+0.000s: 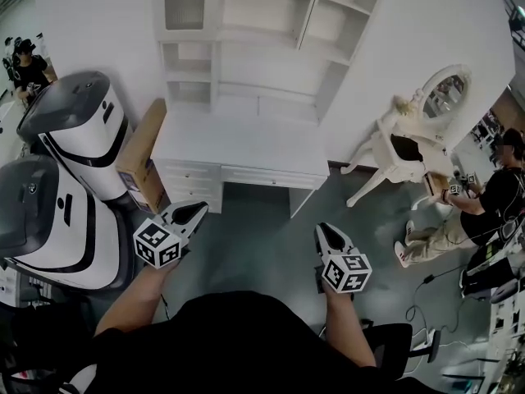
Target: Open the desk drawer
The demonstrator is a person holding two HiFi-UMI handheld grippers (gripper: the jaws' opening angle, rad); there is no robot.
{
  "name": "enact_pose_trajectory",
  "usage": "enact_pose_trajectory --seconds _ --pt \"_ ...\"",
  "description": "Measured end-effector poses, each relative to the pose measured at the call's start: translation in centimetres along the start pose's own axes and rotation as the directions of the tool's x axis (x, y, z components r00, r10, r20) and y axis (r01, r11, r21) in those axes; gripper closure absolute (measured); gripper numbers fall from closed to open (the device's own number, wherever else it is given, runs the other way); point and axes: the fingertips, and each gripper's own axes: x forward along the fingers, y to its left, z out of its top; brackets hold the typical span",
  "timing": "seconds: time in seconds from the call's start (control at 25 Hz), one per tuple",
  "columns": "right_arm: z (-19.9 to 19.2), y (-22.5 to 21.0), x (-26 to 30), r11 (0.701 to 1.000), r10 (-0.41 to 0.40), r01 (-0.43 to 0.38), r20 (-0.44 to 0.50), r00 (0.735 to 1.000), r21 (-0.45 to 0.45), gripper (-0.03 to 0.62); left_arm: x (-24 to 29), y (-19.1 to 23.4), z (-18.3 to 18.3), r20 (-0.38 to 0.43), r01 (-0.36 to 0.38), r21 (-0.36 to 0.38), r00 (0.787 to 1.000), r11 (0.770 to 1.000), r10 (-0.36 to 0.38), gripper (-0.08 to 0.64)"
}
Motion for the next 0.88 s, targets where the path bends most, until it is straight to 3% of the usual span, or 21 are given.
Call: enact_pose_trajectory --seconds 0.48,0.88 --pt "-1.1 0.6 1.9 0.995 -0.080 0.081 -0.017 0.997 0.050 0.568 0.5 3.5 0.0 -0.026 0.057 -0.002 0.998 0.998 -0.057 0.543" --pt "-1.0 1.0 4.8 0.996 -0.067 0.069 -0.035 0.997 0.052 0.568 0.5 5.4 -1.4 -0.054 0.063 -0.025 0.996 0.998 -0.064 0.543"
